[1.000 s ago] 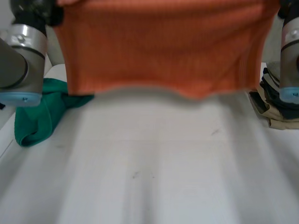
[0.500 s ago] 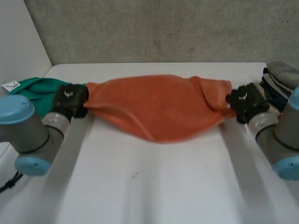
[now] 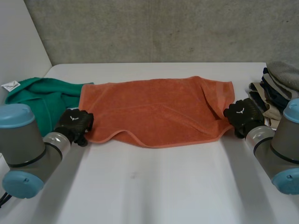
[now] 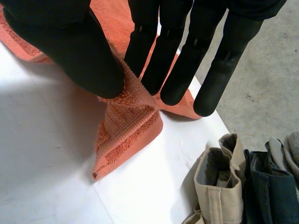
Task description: Fold the laundry.
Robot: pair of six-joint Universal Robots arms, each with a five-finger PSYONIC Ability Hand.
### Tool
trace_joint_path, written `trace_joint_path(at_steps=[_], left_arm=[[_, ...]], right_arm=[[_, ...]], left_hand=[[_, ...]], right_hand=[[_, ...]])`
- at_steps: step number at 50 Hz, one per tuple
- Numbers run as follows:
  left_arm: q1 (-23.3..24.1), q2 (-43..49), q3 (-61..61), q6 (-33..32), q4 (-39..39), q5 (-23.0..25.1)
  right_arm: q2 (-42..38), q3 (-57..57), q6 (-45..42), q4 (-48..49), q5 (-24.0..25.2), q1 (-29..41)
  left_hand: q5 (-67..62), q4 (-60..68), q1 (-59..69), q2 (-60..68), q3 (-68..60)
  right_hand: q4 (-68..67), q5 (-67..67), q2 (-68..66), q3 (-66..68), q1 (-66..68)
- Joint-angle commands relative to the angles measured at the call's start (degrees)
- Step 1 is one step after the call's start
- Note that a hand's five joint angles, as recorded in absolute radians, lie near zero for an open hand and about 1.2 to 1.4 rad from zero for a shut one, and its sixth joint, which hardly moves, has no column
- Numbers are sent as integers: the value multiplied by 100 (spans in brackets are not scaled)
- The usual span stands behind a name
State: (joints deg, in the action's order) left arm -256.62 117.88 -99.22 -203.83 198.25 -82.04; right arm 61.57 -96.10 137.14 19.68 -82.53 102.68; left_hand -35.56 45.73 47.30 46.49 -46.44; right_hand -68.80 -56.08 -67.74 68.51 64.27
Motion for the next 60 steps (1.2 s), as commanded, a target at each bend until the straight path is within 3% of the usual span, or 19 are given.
trace_joint_path(at_steps=[1,7,10,15,20,23,27,30,34,36,41,45,49,53,60], left_arm=[[147,-63,-45,10,144,100],[-28,-1001,-290,19,-13,83],[-151,-1389,-510,1,-303,91],[-301,-2312,-827,-192,-1830,109],[-547,-2656,-967,-1165,-3613,109],[-530,-2665,-994,-1492,-3811,100],[-538,-2551,-915,-1625,-3303,109],[-486,-2052,-819,-1607,-2434,91],[41,-1154,-266,-1616,-1658,21],[322,-724,270,-1616,-1394,-14],[464,-81,1922,-1590,-841,-339],[455,-54,3161,-1345,552,-725],[437,-212,3216,-599,2451,-858],[393,-432,2856,-377,2369,-893],[376,-397,1943,-298,1762,-884]], right_arm=[[13,-32,-29,-52,-61,-20],[372,-58,-213,-692,-254,-29],[812,-155,-556,-1491,-351,-55],[1664,-418,-1206,-3170,-553,-450],[2298,-682,-1935,-4340,-527,-784],[2395,-691,-2217,-4570,-509,-916],[2316,-700,-2235,-4263,-527,-881],[1896,-656,-2235,-3868,-544,-855],[1157,-270,-2200,-3296,-737,-750],[884,107,-2069,-2962,-1009,-635],[497,1451,-1805,-2137,-1458,-152],[470,2567,-1708,-744,-1432,-38],[566,2422,-1559,1295,-1108,-72],[760,1946,-1418,1768,-703,-37],[778,1515,-1216,828,-650,-46]], left_hand=[[-3444,3427,3270,3351,-3356],[-3444,3427,3270,3351,-3356],[-3444,3427,3270,3351,-3356],[-3444,3427,3270,3351,-3356],[-3444,3427,3270,3351,-3356],[-3444,3427,3270,3351,-3356],[-3444,3427,3270,3351,-3356],[-3444,3427,3270,3351,-3356],[-3444,3427,3270,3351,-3356],[-3444,3427,3270,3351,-3356],[-3444,3427,3270,3351,-3356],[-3444,3427,3270,3351,-3356],[-3444,3427,3270,3351,-3356],[-3444,3427,3270,3351,-3356],[-3444,3427,3270,3351,-3356]], right_hand=[[-1120,-1392,-1226,1149,1573],[-1120,-1392,-1226,1149,1573],[-1120,-1392,-1226,1149,1573],[-1120,-1392,-1226,1149,1573],[-1120,-1392,-1226,1149,1573],[-1120,-1392,-1226,1149,1573],[-1120,-1392,-1226,1149,1573],[-1120,-1392,-1226,1149,1573],[-1120,-1392,-1226,1149,1573],[-1120,-1392,-1226,1149,1573],[-1120,-1392,-1226,1149,1573],[-1120,-1392,-1226,1149,1573],[-1120,-1392,-1226,1149,1573],[-1120,-1392,-1226,1149,1573],[-1120,-1392,-1226,1149,1573]])
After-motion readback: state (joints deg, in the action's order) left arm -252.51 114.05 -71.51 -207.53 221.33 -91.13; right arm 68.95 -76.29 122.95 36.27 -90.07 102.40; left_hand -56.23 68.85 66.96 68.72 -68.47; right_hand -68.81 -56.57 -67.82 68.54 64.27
